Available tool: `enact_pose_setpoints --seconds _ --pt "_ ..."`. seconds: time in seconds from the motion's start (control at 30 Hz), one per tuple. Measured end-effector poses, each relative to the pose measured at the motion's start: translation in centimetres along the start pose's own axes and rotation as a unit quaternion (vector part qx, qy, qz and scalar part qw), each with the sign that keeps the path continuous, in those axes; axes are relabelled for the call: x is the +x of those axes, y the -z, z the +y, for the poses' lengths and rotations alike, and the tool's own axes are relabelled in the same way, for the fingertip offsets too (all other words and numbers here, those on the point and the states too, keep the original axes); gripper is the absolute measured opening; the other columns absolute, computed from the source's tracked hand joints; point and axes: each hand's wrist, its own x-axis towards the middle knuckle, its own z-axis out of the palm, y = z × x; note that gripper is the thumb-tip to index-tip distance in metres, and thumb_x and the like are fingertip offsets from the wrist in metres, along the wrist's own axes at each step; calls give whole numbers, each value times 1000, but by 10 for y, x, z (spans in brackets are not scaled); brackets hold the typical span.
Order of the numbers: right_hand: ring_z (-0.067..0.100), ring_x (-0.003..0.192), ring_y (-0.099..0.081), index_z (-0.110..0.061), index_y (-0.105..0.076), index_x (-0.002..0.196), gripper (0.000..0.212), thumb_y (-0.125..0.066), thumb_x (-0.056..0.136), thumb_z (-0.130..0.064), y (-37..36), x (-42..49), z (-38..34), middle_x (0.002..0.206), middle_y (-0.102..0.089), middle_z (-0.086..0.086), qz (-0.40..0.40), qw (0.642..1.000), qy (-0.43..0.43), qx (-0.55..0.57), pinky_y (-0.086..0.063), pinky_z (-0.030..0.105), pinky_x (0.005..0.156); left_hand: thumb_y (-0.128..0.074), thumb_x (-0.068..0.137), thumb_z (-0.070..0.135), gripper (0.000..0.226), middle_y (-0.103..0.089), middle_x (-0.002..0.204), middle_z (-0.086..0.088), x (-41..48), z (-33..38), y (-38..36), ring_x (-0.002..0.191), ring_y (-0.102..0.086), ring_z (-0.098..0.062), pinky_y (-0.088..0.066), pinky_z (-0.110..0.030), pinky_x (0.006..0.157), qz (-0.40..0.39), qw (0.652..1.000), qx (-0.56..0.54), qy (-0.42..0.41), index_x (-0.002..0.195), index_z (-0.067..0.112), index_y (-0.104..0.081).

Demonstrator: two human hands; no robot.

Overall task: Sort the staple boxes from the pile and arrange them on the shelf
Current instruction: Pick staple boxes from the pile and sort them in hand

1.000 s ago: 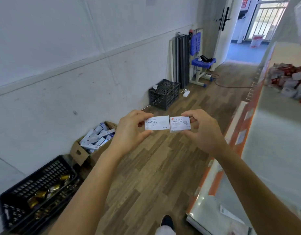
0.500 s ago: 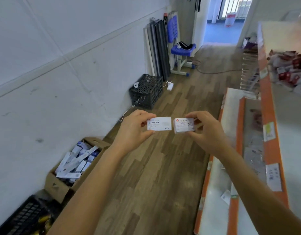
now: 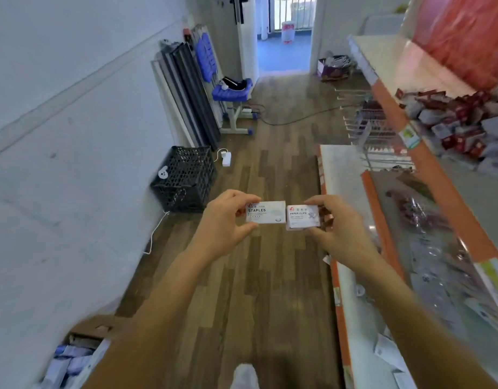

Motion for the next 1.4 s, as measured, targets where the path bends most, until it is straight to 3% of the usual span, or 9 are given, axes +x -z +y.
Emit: enact_pose_setpoints --seconds 0.23,0.37,0.6,0.7,0.87,0.97,1.1,1.3,1.4 --pt "-2 88 -54 -15 -59 111 42 -78 74 -10 -10 72 18 108 -61 1 80 995 -59 -10 -42 2 73 -80 73 15 46 -65 110 0 104 -45 -12 91 -61 -10 -53 -24 83 -55 996 -39 -58 117 16 -66" --pt "-3 83 -52 -14 -60 111 43 -78 72 -7 -2 108 39 104 -57 -5 119 988 -99 -26 -41 1 69 -79 75 17 48 -63 114 1 166 -55 -35 95 -59 -8 -52 -22 85 -93 991 -50 -88 121 17 -64" --pt "5 88 -54 -17 -61 113 44 -77 73 -8 25 200 104 108 -56 -6 175 973 -141 -45 -46 13 73 -78 78 20 48 -62 118 2 295 -59 -87 98 -58 -6 -52 -17 85 -127 982 -66 -126 123 18 -62" --pt "4 85 -52 -14 -60 114 45 -78 73 -9 45 247 132 109 -55 -4 177 970 -158 -52 -42 7 69 -78 78 22 49 -61 117 4 356 -62 -109 96 -58 -3 -50 -12 83 -140 978 -71 -136 124 21 -62" --pt "8 90 -53 -16 -61 114 47 -79 72 -7 72 307 170 109 -54 -3 196 963 -181 -49 -44 17 74 -78 78 23 48 -60 116 7 437 -60 -140 94 -55 1 -42 0 79 -155 974 -75 -149 124 24 -62" --pt "-1 87 -52 -18 -61 113 47 -79 71 -6 81 331 189 107 -53 -7 212 957 -192 -45 -44 11 70 -78 78 23 48 -61 116 7 473 -59 -158 93 -53 3 -39 3 78 -168 970 -74 -161 124 24 -62" --pt "2 90 -53 -18 -62 113 48 -79 70 -5 91 360 215 108 -57 -6 233 949 -210 -39 -48 17 73 -78 78 23 49 -61 116 8 521 -60 -181 93 -53 2 -40 1 78 -186 963 -78 -181 124 24 -62" --pt "-7 92 -53 -19 -61 111 43 -78 73 -11 103 411 250 107 -58 -9 267 932 -244 -38 -43 6 70 -78 78 23 50 -61 118 6 603 -66 -219 96 -58 -6 -49 -12 82 -217 943 -109 -226 126 24 -62" --pt "-12 91 -52 -23 -59 113 43 -76 75 -14 107 443 266 107 -56 -10 294 914 -276 -38 -44 6 70 -78 77 21 50 -61 118 4 651 -72 -238 93 -57 -5 -47 -10 82 -237 929 -132 -251 126 22 -63"
